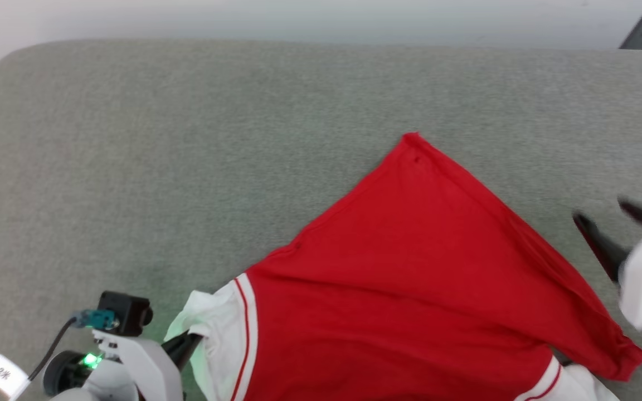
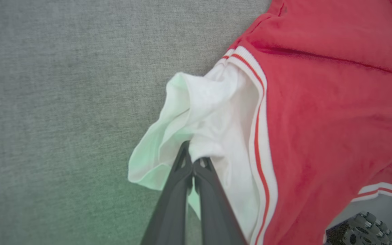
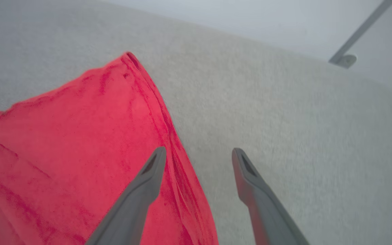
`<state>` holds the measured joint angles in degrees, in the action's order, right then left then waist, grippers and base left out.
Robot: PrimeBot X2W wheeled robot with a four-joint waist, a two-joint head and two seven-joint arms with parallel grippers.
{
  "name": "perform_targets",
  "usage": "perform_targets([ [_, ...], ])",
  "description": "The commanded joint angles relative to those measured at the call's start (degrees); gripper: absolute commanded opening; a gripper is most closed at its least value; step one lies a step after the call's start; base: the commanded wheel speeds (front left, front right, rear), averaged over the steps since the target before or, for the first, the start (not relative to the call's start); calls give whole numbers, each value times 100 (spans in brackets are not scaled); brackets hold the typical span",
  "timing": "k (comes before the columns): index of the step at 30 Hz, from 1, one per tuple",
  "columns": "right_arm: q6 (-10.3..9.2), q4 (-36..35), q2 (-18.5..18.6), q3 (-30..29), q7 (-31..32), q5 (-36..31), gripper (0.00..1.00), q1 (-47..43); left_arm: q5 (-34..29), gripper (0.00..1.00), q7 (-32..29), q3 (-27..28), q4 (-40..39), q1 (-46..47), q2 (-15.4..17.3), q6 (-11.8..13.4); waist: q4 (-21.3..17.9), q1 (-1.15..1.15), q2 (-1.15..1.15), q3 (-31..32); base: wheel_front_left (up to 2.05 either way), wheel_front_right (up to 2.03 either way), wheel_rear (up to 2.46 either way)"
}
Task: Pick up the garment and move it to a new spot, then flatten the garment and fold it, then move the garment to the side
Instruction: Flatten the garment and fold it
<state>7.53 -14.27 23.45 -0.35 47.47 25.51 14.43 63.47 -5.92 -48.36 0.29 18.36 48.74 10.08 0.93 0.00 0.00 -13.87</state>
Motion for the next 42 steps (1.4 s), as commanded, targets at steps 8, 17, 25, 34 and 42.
perform_targets([
  [8, -9, 1191, 188, 1158, -1106, -219, 100, 1522, -159, 0, -75, -108, 142, 360, -320, -198, 546, 0, 0, -287, 0, 0, 0],
  [17, -9, 3339, 285, 2634, -1297, 63, 100, 3242, -276, 0, -70, -233, 444, 721, -710, -452, 1068, 0, 0, -606, 0, 0, 0],
  [25, -9, 4781, 351, 3759, -890, 447, 100, 4199, -357, 0, -52, -316, 762, 958, -989, -643, 1415, 0, 0, -805, 0, 0, 0],
  [34, -10, 6008, 302, 4697, -80, 1169, 0, 4447, -347, 0, -41, -364, 1074, 1090, -1160, -780, 1564, 0, 0, -867, 0, 0, 0],
  [42, -14, 6148, 291, 4789, -491, 1438, 0, 4974, -326, 0, -243, -260, 978, 1428, -942, -913, 1315, 0, 0, -665, 0, 0, 0],
])
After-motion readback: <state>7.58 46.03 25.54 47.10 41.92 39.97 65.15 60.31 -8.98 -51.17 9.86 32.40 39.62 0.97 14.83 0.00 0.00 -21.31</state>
